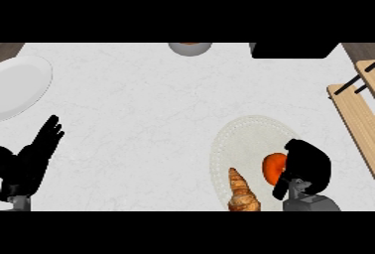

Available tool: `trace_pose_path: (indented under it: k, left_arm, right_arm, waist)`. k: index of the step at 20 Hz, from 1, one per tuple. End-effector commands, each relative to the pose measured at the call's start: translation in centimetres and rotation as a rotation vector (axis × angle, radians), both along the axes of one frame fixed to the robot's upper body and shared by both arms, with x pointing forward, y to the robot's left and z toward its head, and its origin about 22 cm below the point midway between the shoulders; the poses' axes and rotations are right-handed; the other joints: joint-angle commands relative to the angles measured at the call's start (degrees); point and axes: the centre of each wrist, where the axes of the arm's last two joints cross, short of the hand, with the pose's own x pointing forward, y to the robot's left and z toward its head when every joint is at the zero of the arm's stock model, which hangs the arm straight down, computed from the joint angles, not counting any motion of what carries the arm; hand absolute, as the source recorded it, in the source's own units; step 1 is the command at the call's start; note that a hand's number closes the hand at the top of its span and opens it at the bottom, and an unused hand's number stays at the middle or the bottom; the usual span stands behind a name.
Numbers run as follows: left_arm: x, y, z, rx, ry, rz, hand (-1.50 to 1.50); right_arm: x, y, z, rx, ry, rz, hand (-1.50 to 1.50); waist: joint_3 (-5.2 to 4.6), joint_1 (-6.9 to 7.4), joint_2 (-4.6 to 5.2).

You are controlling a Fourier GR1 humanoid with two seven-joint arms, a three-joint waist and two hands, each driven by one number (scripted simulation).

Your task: Pick the squash from the placemat and place it in the tiered shelf

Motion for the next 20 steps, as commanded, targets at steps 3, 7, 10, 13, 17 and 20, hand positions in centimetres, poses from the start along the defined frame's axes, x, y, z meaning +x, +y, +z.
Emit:
trace_pose_path:
  k: [3,7,10,13,17,20]
  left_arm:
    - [0.9,0.0,0.2,-0.005,-0.006,0.017,0.0]
    - [-1.3,0.1,0.8,-0.002,0.022,0.001,0.0]
    - [2.4,0.8,1.3,0.01,-0.009,0.018,0.0]
    - [-0.7,-0.6,-1.1,0.023,-0.006,-0.001,0.0]
    - [0.1,-0.1,1.2,0.0,-0.002,-0.002,0.0]
    - [0.1,-0.3,-0.3,0.003,-0.013,-0.008,0.0]
  right_arm:
    - [0.4,-0.2,-1.1,-0.041,0.027,0.017,1.5]
    - [-0.6,0.1,-2.0,-0.084,0.001,0.037,1.5]
    - [-0.4,0.7,-1.1,-0.134,-0.063,0.067,1.5]
    - [-0.7,1.6,1.4,-0.135,-0.136,0.071,1.5]
    - [-0.7,1.2,3.9,-0.144,-0.234,-0.013,1.5]
    - [3.6,-0.1,5.9,-0.089,-0.318,-0.28,1.5]
  waist:
    - [0.21,-0.08,0.29]
    - [0.23,0.18,0.24]
    - [0.21,-0.24,0.31]
    - [0.2,-0.07,0.24]
    - [0.22,-0.04,0.2]
    - [0.2,0.59,0.63]
